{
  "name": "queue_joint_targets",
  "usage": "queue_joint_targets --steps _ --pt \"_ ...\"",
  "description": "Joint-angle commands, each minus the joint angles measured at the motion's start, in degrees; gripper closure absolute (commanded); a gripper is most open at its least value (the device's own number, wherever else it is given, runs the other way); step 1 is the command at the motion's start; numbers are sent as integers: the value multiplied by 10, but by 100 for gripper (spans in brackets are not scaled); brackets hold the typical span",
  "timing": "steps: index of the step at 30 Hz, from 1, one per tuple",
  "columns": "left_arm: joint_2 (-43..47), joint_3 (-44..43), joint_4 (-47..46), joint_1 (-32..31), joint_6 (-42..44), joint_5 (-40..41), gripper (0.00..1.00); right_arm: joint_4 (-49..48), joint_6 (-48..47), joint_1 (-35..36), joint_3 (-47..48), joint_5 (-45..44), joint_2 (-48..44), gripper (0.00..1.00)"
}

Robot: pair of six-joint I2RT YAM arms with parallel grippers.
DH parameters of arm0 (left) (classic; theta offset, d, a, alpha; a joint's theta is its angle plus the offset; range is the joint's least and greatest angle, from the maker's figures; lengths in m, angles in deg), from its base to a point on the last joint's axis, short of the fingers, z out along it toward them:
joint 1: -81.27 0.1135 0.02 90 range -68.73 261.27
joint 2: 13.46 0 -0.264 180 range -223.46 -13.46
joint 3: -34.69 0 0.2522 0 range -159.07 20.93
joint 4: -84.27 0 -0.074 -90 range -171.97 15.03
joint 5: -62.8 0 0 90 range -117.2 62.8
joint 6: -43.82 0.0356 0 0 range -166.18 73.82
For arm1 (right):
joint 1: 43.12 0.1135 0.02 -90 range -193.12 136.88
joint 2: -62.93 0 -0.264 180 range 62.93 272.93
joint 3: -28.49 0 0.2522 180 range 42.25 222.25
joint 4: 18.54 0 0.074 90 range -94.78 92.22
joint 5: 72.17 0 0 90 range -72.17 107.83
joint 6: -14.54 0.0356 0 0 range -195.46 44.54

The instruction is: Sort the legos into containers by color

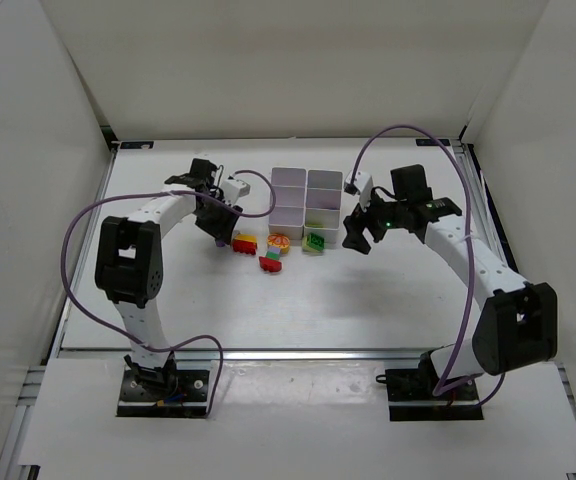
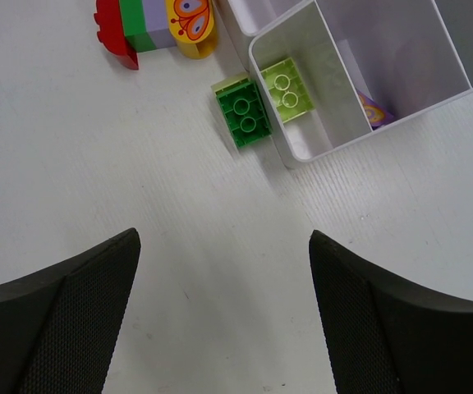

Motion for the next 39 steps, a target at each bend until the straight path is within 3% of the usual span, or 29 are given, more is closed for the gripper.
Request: queue_joint_targets --steps 1,13,39 --pt "6 -14 -4 -2 17 -4 39 -9 1 -6 25 1 3 13" --pt "28 28 -5 18 39 -11 39 -16 1 -13 18 3 9 13" --pt "-24 -27 -6 12 28 -29 53 -14 1 -18 24 5 22 13"
